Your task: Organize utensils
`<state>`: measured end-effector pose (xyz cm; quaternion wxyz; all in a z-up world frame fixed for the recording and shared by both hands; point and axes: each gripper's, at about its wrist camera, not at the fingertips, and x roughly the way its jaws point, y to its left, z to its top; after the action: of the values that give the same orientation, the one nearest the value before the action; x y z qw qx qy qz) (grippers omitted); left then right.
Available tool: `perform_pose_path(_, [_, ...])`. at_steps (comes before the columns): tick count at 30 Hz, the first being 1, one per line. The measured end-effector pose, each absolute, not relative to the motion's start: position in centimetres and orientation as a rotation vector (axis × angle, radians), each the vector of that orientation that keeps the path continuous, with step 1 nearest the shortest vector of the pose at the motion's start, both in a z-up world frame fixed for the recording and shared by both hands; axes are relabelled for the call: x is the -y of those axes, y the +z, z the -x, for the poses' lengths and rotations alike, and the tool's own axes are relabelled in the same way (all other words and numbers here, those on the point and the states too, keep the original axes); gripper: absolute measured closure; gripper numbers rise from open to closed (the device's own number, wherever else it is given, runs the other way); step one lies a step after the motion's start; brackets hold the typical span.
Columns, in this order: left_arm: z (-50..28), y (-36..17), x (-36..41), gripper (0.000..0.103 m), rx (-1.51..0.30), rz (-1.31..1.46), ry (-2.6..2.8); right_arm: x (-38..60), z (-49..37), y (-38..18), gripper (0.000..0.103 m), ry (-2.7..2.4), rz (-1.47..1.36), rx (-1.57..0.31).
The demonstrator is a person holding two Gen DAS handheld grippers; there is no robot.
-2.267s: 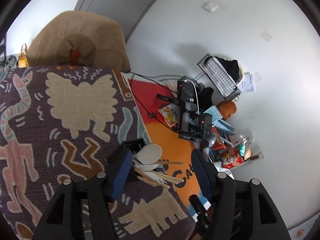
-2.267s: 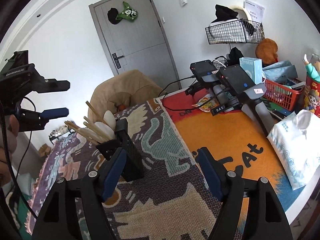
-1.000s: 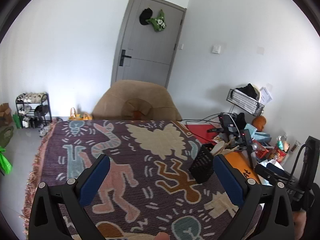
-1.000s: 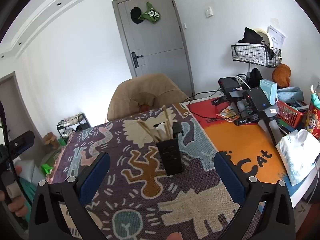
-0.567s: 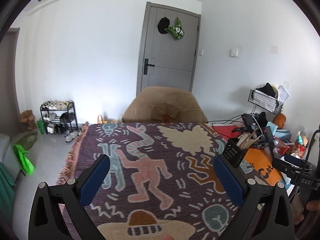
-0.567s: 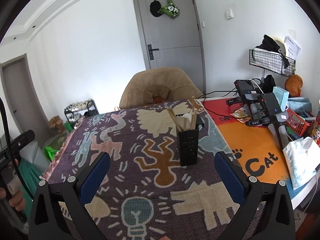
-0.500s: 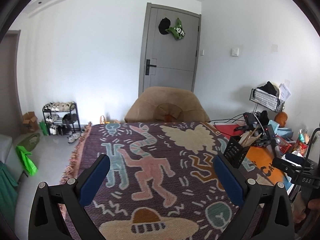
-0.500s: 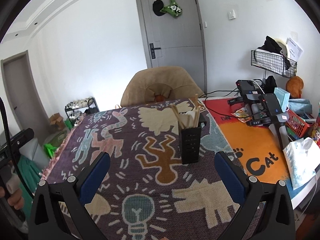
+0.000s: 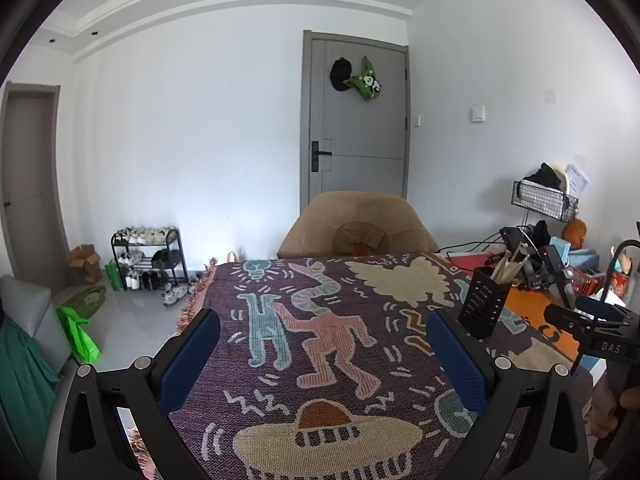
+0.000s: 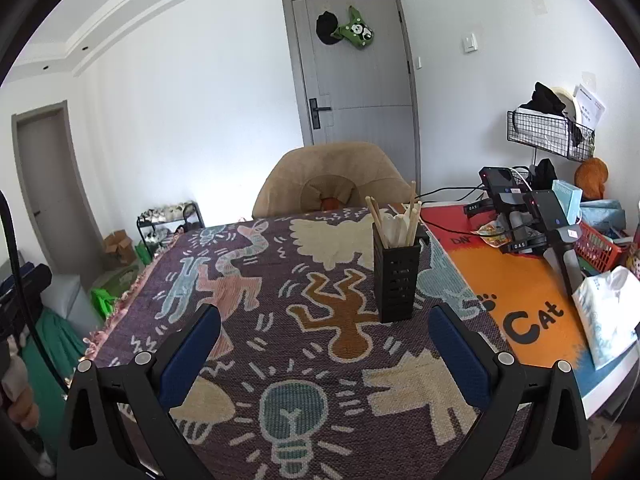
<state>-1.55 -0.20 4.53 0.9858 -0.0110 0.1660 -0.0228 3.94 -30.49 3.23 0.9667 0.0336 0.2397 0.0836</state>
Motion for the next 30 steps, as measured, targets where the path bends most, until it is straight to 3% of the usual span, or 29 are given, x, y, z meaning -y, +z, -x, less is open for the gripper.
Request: perform_pose_path(30, [1.7, 4.2, 0.8, 0.0, -0.357, 0.022, -0.078, 29.9, -2.8, 4.3, 0.0, 0.205, -0.035, -0.458])
